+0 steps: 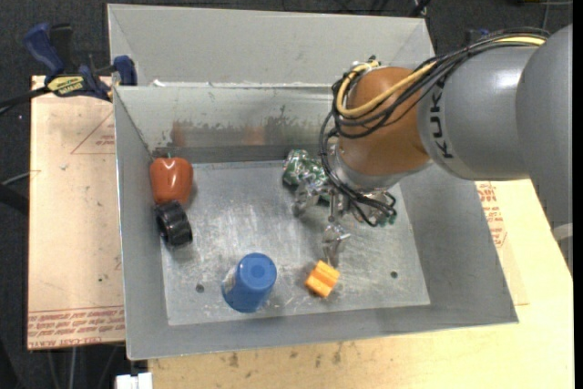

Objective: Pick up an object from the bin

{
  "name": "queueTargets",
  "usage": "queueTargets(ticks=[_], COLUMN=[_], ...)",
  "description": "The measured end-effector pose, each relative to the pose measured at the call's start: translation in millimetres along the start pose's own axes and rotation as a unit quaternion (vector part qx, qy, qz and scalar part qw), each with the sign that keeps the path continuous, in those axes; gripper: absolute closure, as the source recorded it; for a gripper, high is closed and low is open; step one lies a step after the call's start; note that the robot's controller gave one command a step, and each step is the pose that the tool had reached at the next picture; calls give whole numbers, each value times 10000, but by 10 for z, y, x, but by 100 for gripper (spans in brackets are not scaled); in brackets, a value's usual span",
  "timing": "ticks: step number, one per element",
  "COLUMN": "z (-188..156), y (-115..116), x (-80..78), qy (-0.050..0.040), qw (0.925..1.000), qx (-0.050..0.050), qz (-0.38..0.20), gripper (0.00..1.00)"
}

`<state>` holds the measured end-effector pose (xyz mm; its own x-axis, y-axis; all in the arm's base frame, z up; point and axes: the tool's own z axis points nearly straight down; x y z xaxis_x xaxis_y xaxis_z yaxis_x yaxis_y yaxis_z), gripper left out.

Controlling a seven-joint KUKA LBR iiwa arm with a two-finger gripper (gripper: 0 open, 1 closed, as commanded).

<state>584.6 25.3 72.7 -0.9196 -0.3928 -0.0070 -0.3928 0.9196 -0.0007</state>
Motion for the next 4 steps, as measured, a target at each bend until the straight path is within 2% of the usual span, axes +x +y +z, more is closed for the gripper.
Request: queueTargets(ticks=[1, 2, 3, 4], z=[-49, -175, -24, -24], y=[32, 289, 428, 429], x=[167, 410, 828, 828], qy=[-35, 47, -51, -50], qw=[9993, 9949, 9609, 9609], qx=[11, -12, 28, 27], qz=[-364, -1010, -2767, -2767], gripper=[0, 0, 100, 100])
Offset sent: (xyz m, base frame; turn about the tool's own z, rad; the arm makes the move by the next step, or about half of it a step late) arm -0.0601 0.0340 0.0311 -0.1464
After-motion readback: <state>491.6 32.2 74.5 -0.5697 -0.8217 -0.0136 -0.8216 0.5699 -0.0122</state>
